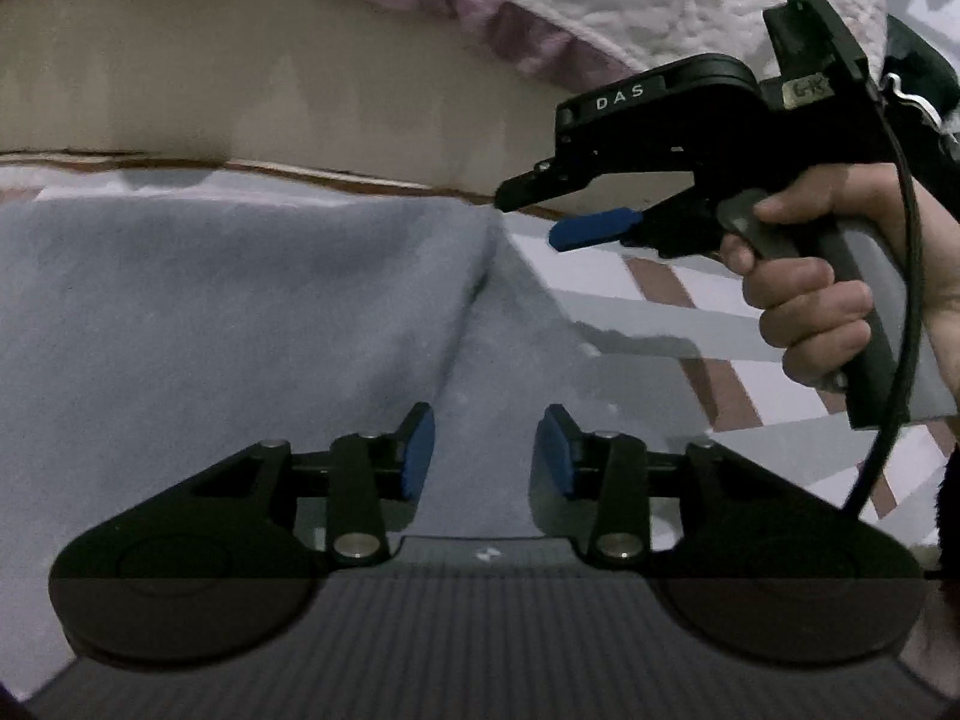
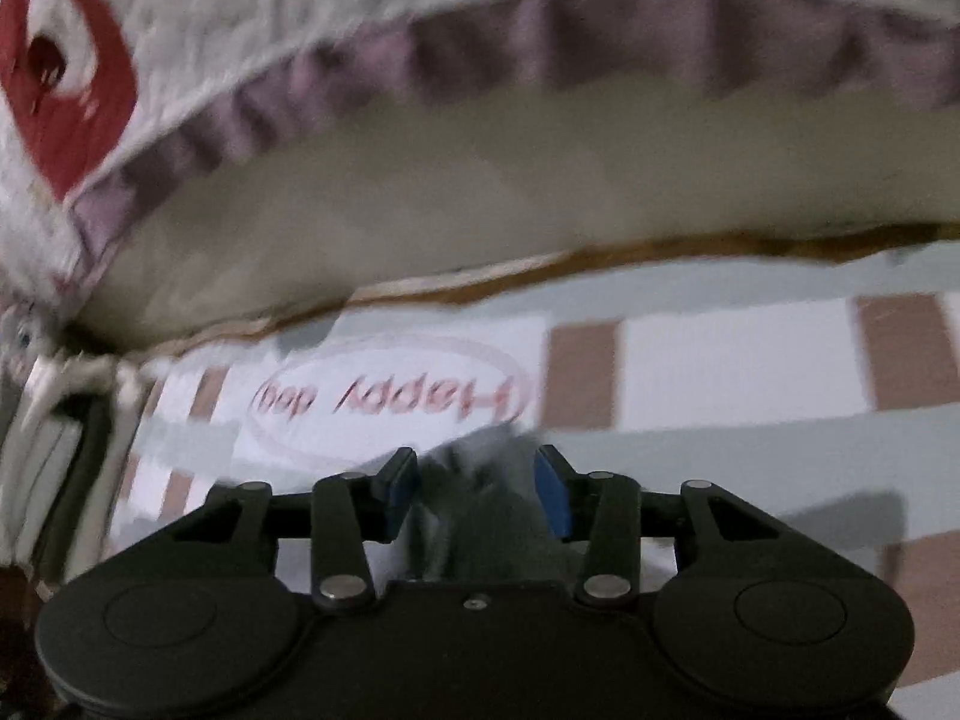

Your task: Fold clothes

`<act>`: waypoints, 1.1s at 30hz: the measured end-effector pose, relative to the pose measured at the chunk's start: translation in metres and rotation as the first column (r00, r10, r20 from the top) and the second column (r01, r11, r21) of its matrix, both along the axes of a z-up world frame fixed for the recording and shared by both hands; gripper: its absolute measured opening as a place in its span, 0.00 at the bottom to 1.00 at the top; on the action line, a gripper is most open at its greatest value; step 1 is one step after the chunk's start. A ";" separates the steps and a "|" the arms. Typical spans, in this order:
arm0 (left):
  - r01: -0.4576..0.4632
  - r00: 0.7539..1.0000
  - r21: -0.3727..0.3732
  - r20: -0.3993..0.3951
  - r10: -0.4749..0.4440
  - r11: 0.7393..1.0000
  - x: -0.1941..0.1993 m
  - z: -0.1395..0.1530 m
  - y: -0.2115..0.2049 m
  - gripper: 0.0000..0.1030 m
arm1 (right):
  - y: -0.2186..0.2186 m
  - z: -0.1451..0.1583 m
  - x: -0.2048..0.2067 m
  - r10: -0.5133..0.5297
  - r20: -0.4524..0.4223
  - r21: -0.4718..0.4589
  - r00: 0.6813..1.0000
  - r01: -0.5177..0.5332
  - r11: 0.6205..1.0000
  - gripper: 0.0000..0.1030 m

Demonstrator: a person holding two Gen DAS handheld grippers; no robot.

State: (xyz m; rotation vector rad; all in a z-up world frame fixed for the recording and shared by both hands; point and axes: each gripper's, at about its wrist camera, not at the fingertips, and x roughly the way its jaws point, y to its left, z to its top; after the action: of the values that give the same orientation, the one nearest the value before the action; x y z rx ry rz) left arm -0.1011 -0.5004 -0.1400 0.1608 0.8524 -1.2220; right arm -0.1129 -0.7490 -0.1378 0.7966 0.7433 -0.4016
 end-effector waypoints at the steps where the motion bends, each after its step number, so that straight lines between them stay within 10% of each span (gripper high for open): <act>1: 0.012 1.000 -0.019 -0.016 -0.012 1.000 -0.001 -0.001 -0.002 0.37 | -0.007 -0.004 -0.007 -0.010 0.034 0.058 0.999 0.008 0.998 0.48; 5: 0.066 0.995 -0.037 -0.068 -0.069 0.997 -0.009 -0.006 -0.014 0.15 | -0.018 -0.010 -0.033 -0.024 0.174 0.248 0.985 -0.020 0.969 0.47; 9: 0.112 0.968 -0.061 -0.217 -0.122 0.992 -0.008 -0.018 -0.011 0.00 | 0.011 0.010 -0.031 0.190 0.283 0.148 0.940 -0.239 0.960 0.26; 14: 0.139 0.963 0.005 -0.233 -0.134 0.990 -0.001 -0.006 -0.008 0.03 | 0.041 -0.003 0.000 0.342 0.045 -0.052 0.939 -0.340 0.939 0.29; 16: 0.193 0.961 0.077 -0.214 -0.172 0.978 0.006 0.010 -0.009 0.09 | 0.053 -0.009 0.011 0.356 -0.107 -0.167 0.928 -0.370 0.914 0.01; 19: 0.286 0.955 0.236 -0.155 -0.255 0.929 0.022 0.039 -0.007 0.15 | 0.042 -0.010 0.004 0.251 -0.161 -0.210 0.955 -0.282 0.936 0.00; 23: 0.234 0.966 0.504 -0.019 -0.260 0.832 0.061 0.083 0.018 0.15 | 0.028 -0.013 -0.002 -0.006 -0.343 -0.357 0.939 -0.124 0.926 0.26; 27: 0.043 0.984 0.694 0.097 -0.152 0.718 0.121 0.134 0.070 0.21 | 0.009 -0.003 -0.015 0.024 -0.110 -0.159 0.994 -0.042 0.986 0.57; 30: -0.014 0.980 0.679 0.155 -0.125 0.734 0.149 0.155 0.094 0.32 | 0.011 0.006 -0.024 0.132 0.046 -0.025 0.990 -0.131 0.991 0.69; 33: -0.007 0.988 0.541 0.133 -0.077 0.841 0.167 0.143 0.111 0.40 | 0.028 0.014 -0.023 0.268 0.083 -0.047 0.960 -0.265 0.963 0.76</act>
State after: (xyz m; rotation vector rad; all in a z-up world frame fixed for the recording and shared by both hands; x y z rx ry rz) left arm 0.0661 -0.3898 0.0027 0.7235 1.0498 -0.9583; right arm -0.1355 -0.7207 -0.1236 0.6652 0.7467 -0.1356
